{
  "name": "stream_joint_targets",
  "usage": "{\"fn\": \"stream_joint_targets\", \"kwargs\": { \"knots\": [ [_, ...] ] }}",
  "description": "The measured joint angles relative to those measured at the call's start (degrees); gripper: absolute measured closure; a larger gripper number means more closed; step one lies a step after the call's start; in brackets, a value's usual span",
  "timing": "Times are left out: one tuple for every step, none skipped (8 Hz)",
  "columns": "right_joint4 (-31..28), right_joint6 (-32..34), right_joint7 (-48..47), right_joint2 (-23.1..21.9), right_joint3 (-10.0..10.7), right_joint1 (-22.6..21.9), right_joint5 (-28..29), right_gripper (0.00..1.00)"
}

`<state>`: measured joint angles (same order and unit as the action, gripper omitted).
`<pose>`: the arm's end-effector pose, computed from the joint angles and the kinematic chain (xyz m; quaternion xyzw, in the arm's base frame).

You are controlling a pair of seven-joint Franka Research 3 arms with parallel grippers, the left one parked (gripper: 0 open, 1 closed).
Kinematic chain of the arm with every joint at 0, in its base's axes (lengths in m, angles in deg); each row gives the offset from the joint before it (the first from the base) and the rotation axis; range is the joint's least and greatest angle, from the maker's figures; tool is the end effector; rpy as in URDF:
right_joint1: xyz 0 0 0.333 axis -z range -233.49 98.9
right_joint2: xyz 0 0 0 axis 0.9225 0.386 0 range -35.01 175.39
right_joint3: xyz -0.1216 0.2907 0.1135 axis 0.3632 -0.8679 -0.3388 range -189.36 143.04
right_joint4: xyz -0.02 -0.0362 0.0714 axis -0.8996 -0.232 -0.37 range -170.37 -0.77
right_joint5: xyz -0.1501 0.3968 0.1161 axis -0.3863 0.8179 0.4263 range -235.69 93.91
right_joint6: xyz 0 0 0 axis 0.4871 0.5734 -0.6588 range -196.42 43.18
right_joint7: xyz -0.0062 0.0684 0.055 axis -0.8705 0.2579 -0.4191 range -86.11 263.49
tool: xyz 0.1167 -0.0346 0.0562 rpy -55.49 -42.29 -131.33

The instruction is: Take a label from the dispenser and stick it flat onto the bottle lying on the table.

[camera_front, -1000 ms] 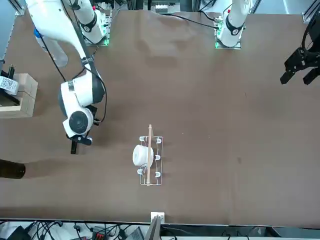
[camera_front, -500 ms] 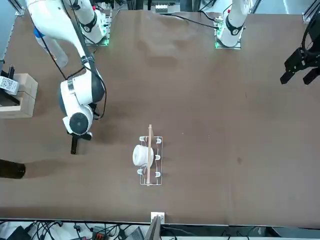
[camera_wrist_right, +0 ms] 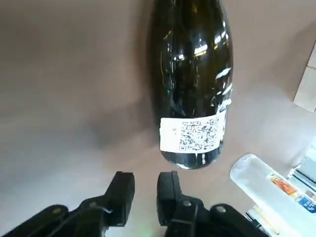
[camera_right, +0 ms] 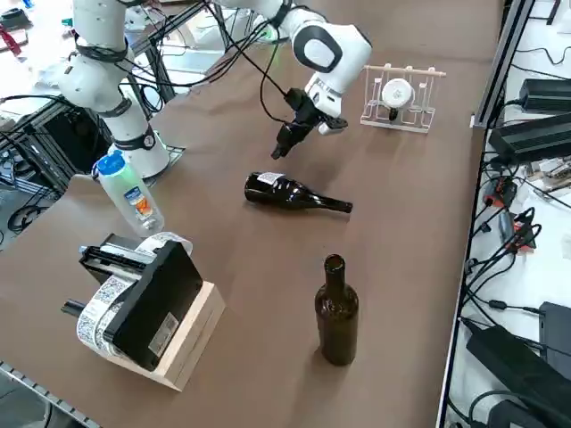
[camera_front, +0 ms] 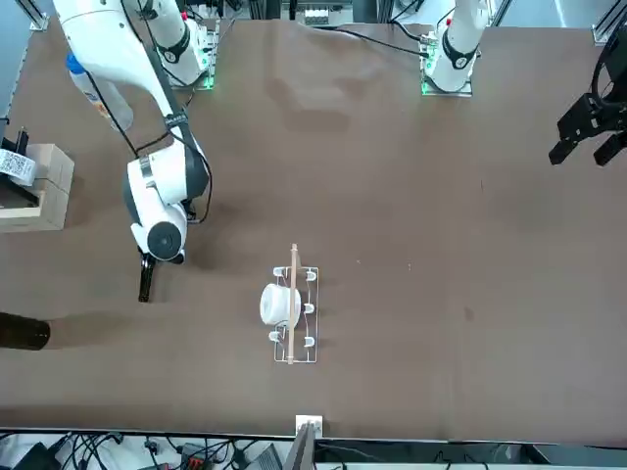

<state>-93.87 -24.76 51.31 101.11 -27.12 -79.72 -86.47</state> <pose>0.6003 0.1389 0.2019 0.9341 -0.1206 -0.2352 0.2398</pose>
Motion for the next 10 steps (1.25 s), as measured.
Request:
{"fn": "stream_joint_targets", "kwargs": {
  "knots": [
    [-1.82,-1.18,0.00,-0.90,0.08,0.02,-0.87,0.67],
    [-3.03,-1.91,-0.01,-1.59,0.15,0.04,-1.71,0.67],
    [-3.79,-2.57,-0.01,-2.03,0.28,0.06,-2.34,0.66],
    [-4.25,-3.18,-0.01,-2.15,0.40,0.08,-3.18,0.66],
    [-4.99,-4.32,-0.02,-2.15,0.54,0.10,-3.89,0.65],
    [-5.91,-5.85,-0.44,-2.13,0.65,0.12,-4.35,0.65],
    [-6.57,-6.92,-0.93,-2.13,0.73,0.12,-4.81,0.65],
    [-6.88,-7.48,-1.16,-2.11,0.76,0.12,-4.93,0.65],
    [-7.02,-7.66,-1.18,-2.10,0.77,0.12,-4.94,0.65],
    [-7.26,-7.87,-1.19,-2.08,0.77,0.12,-4.94,0.65]
  ]
}}
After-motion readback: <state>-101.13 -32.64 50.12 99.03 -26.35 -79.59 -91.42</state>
